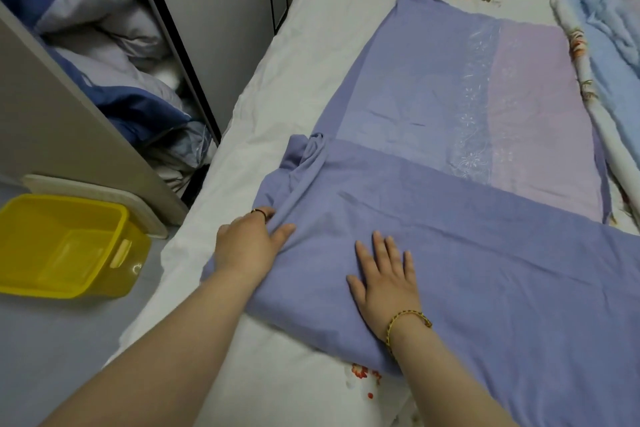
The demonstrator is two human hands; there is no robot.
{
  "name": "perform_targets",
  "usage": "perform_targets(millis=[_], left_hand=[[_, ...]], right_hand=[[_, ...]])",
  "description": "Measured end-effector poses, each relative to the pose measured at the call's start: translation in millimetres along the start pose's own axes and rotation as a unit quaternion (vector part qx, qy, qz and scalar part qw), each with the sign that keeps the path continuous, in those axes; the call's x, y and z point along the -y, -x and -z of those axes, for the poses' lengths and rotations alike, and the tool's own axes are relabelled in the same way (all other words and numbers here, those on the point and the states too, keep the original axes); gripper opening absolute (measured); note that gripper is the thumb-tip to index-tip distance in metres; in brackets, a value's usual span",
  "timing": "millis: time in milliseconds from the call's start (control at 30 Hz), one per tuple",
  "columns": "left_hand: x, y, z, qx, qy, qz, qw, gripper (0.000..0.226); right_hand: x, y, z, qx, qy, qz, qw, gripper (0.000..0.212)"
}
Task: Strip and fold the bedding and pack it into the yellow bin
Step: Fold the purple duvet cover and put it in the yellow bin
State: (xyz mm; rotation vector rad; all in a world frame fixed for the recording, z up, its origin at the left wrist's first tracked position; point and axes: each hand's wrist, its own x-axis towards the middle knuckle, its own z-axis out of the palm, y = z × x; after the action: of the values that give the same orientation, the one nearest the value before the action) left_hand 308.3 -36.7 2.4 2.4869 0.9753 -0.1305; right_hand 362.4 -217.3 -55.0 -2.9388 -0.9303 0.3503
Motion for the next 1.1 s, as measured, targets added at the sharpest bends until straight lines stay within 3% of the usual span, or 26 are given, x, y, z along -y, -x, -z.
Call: perform_targets(millis=[67,133,167,233,333,433,567,633,733,833,933,1033,1100], left_hand=[[0,-12,-4,-0.036,0.043,0.018,0.998,0.033],[9,-24,-3,-0.085,0.154,0.058,0.983,0.04],[14,-28,-1,-0.104,0.185,0.074,0.974,0.043],[24,-32,1,-0.074,0.19,0.103,0.974,0.046],[14,-44,-2,0.007,0.176,0.093,0.98,0.04],[-23,-64,4,-0.046,0.17,0.034,0.984,0.022],[-78,-100,4,-0.084,0.084,-0.042,0.992,0.044],[-88,-121,-1,-0.073,0.02,-0.024,0.997,0.038],[-85,-140,6,-0.083,0.049,0.011,0.995,0.032],[-79,-148,19,-0.093,0.022,-0.007,0.995,0.034],[-69,-161,33,-0.103,0.105,0.024,0.989,0.039],[-54,-167,41,-0.091,0.224,0.12,0.963,0.03],[-47,-161,37,-0.091,0.255,0.103,0.957,0.03]], right_hand=[[2,-6,-8,-0.043,0.033,-0.007,0.999,0.093],[-2,-7,-6,-0.041,-0.008,-0.002,0.999,0.057],[-10,-10,-6,-0.071,-0.002,0.004,0.997,0.049],[-27,-16,-6,-0.115,0.004,-0.039,0.993,0.054],[-40,-26,-14,-0.06,0.02,-0.092,0.994,0.074],[-38,-27,-22,-0.049,0.005,-0.091,0.995,0.08],[-42,-26,-22,-0.053,-0.012,-0.092,0.994,0.072],[-44,-27,-23,-0.061,-0.019,-0.092,0.994,0.068],[-45,-30,-25,-0.091,-0.01,-0.099,0.991,0.078],[-45,-29,-25,-0.106,-0.004,-0.105,0.989,0.079],[-45,-27,-28,-0.12,-0.009,-0.11,0.987,0.069],[-47,-28,-33,-0.146,-0.002,-0.107,0.983,0.062],[-47,-29,-35,-0.148,0.001,-0.105,0.983,0.062]])
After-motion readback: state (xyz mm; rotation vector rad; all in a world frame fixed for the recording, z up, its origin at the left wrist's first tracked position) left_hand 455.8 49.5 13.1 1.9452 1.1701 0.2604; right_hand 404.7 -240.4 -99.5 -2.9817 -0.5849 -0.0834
